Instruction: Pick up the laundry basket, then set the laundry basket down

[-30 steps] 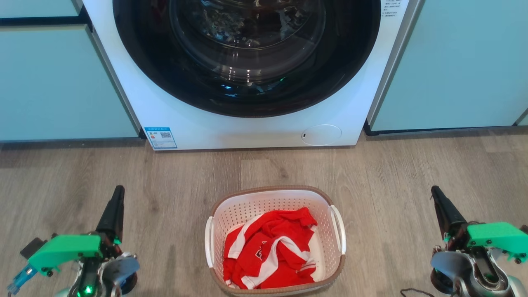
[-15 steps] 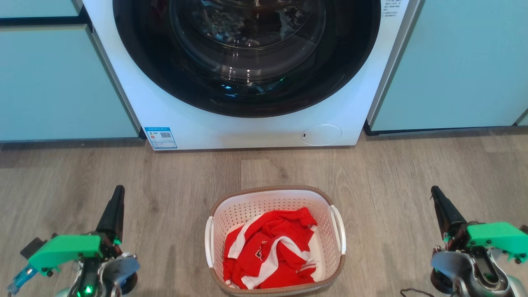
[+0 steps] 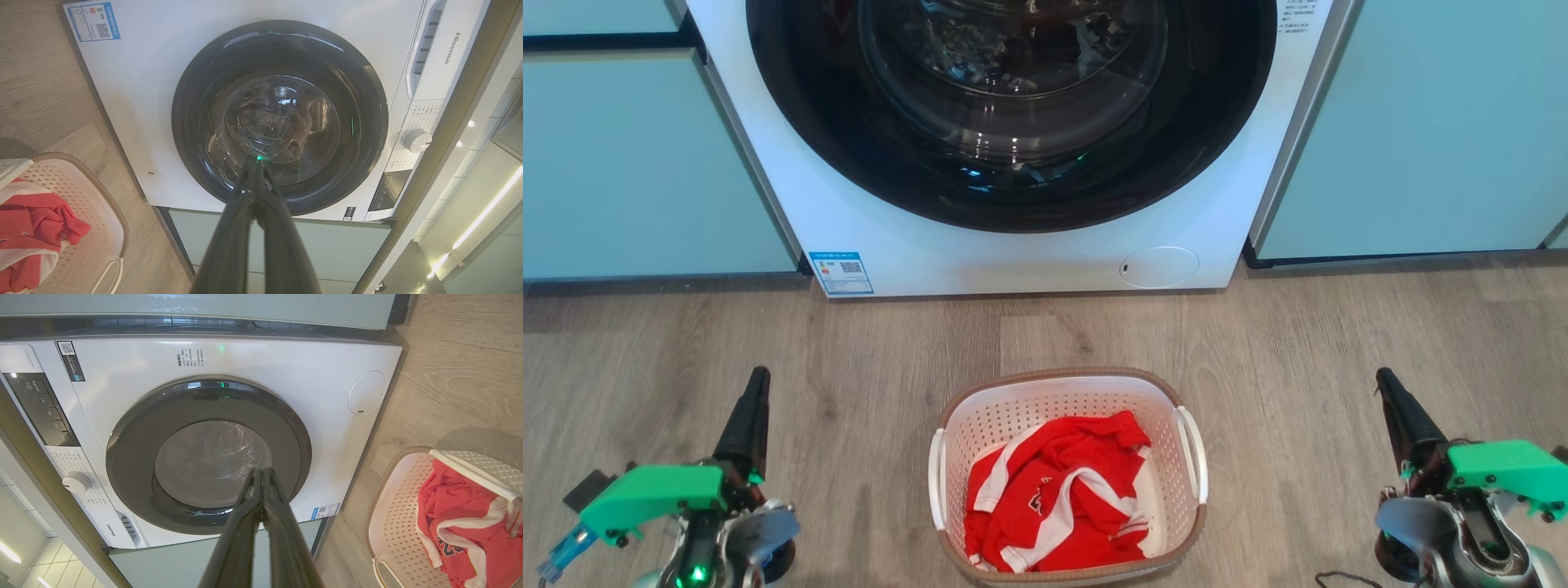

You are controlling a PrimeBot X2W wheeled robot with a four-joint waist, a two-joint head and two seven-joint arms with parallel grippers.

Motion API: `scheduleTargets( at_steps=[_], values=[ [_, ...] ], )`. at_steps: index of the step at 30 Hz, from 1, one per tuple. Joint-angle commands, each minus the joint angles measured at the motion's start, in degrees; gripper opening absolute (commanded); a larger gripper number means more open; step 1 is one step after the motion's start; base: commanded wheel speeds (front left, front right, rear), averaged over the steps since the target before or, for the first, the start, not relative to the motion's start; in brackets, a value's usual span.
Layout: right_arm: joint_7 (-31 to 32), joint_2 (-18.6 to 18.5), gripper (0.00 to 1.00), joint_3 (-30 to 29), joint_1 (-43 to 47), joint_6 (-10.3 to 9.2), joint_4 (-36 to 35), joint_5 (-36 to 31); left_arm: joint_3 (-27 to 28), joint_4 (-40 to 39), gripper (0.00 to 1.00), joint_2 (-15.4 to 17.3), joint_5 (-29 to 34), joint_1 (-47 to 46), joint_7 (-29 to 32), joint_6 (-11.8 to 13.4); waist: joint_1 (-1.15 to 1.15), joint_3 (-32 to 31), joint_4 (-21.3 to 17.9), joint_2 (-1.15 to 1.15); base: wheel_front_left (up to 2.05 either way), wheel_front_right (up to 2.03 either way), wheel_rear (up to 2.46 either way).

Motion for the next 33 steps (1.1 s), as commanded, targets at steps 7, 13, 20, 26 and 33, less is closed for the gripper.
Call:
scheduleTargets(
  at_steps=[7, 13, 20, 26, 33],
  values=[
    [0.42, -0.37, 0.0, 0.93, -2.78, 0.09, -1.77, -0.07, 2.03, -1.66, 0.0, 0.16, 0.37, -3.38, 0.28, -0.38, 0.0, 0.0, 0.0, 0.0, 0.0, 0.0, 0.0],
    [0.44, -0.36, 0.0, 0.92, -2.78, 0.09, -1.77, -0.08, 2.06, -1.66, 0.0, 0.14, 0.39, -3.38, 0.3, -0.38, 0.0, 0.0, 0.0, 0.0, 0.0, 0.0, 0.0],
    [0.45, -0.35, 0.0, 0.9, -2.78, 0.09, -1.77, -0.09, 2.09, -1.66, 0.0, 0.11, 0.42, -3.38, 0.33, -0.38, 0.0, 0.0, 0.0, 0.0, 0.0, 0.0, 0.0],
    [0.46, -0.34, 0.0, 0.89, -2.78, 0.09, -1.77, -0.11, 2.12, -1.66, 0.0, 0.1, 0.44, -3.39, 0.35, -0.38, 0.0, 0.0, 0.0, 0.0, 0.0, 0.0, 0.0],
    [0.47, -0.33, 0.0, 0.88, -2.78, 0.09, -1.77, -0.12, 2.14, -1.66, 0.0, 0.08, 0.46, -3.39, 0.37, -0.38, 0.0, 0.0, 0.0, 0.0, 0.0, 0.0, 0.0]
  ],
)
